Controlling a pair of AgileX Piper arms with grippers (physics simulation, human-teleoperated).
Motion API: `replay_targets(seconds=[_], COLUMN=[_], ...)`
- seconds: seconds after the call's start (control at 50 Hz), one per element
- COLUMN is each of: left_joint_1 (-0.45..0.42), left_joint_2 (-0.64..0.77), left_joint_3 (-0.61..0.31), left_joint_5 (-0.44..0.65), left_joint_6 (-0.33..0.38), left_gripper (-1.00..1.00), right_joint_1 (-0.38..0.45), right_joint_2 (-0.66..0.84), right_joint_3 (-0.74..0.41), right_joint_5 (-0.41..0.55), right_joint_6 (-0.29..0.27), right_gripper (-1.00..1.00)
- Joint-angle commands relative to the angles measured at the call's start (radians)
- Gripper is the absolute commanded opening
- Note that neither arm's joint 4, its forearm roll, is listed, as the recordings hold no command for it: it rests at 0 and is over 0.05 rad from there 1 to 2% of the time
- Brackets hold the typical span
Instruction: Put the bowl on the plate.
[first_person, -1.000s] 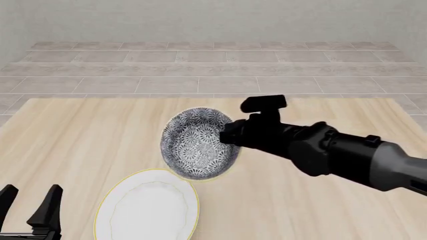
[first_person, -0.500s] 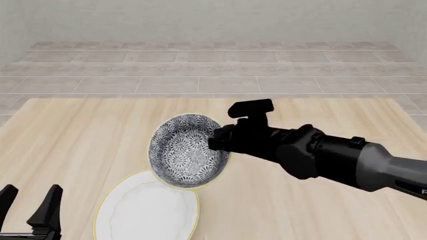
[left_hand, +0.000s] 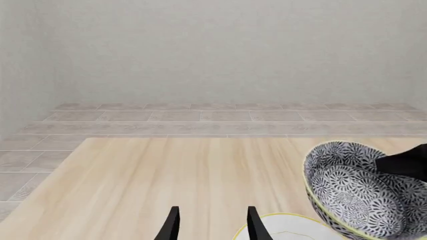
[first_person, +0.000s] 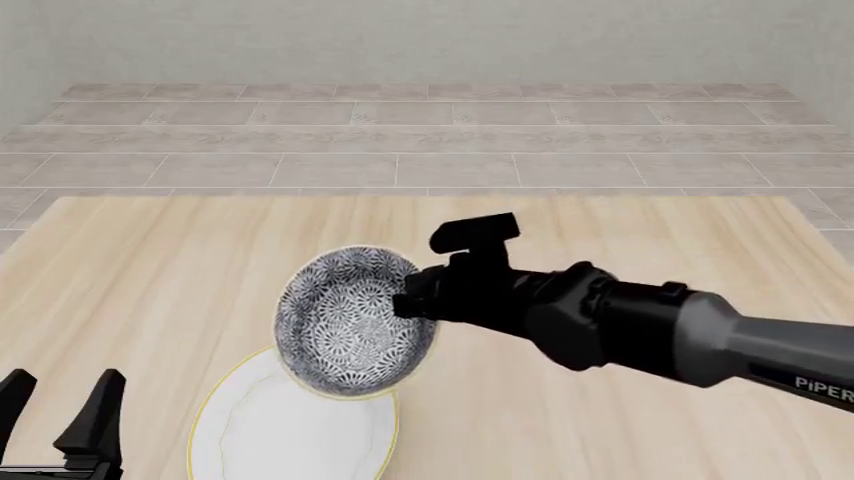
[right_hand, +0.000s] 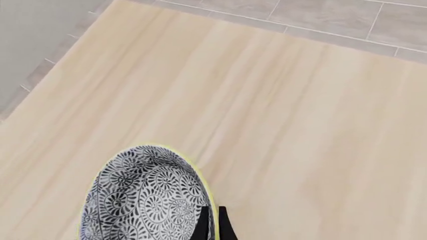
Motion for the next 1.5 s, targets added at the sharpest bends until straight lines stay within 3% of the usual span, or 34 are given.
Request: replay_targets(seconds=[0.02,1.5], left_joint_1=[0.0,0.0], left_joint_2=[0.0,0.0], left_joint_3=[0.0,0.0], left_joint_5=[0.0,0.0], left_joint_6=[0.0,0.0], left_gripper=[1.0,1.0], right_joint_1=[0.025,0.094], right_joint_2=[0.017,0.085], right_joint_3=[-0.005,-0.008], right_joint_5=[-0.014,-0.048], right_joint_6=[0.013,0.042], right_gripper=[-1.0,-1.0])
